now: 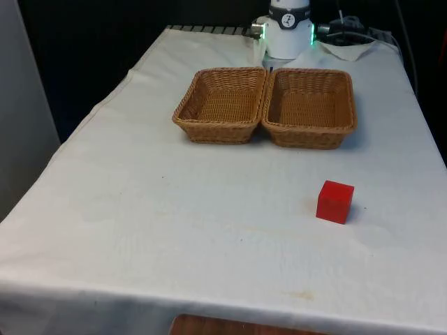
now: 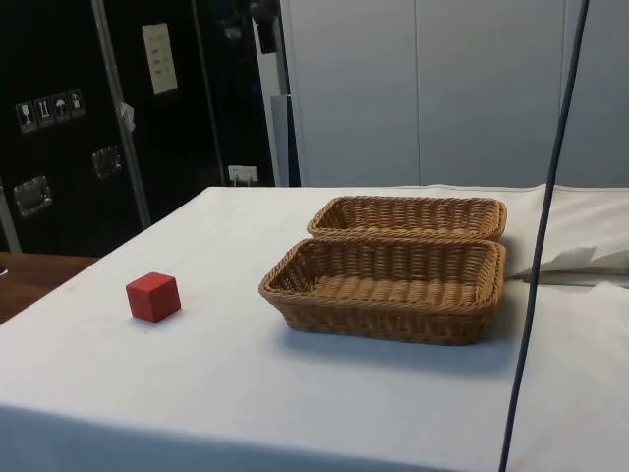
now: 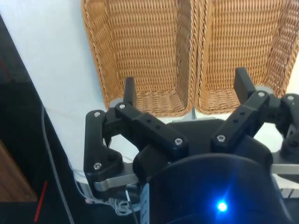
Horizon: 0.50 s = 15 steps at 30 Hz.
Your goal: Pick up the red cube and place it into the right basket.
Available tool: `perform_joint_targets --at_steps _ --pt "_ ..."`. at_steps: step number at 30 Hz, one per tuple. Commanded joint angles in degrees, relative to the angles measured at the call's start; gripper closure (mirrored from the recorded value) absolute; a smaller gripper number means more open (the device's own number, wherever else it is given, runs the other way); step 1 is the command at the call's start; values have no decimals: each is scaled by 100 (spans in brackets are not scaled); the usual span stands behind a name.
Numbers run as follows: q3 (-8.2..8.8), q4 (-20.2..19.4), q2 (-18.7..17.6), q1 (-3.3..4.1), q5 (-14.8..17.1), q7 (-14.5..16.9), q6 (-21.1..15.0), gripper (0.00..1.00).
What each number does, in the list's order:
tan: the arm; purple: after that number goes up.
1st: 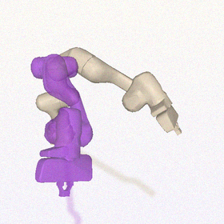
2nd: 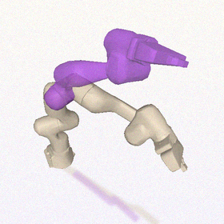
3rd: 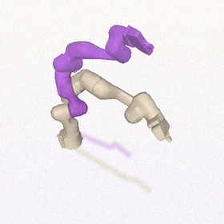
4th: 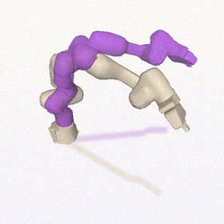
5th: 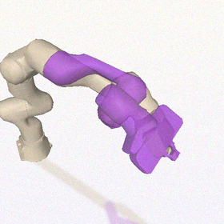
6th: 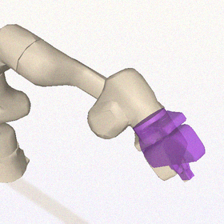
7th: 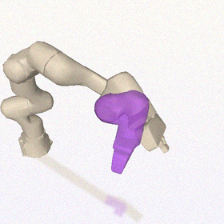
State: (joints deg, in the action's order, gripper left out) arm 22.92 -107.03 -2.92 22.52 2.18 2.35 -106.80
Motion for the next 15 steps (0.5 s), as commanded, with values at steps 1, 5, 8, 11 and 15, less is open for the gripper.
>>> perform_joint_targets --at_steps 1,5,8,11,15 --pt "-29 126 -120 11 40 -80 11 0" --pt "-80 246 -223 6 34 -178 -6 0" --pt "-132 424 -378 6 34 -298 -17 0" --pt "-155 476 -424 0 11 -321 -23 0" --pt "-201 682 -625 0 52 -458 -34 0"
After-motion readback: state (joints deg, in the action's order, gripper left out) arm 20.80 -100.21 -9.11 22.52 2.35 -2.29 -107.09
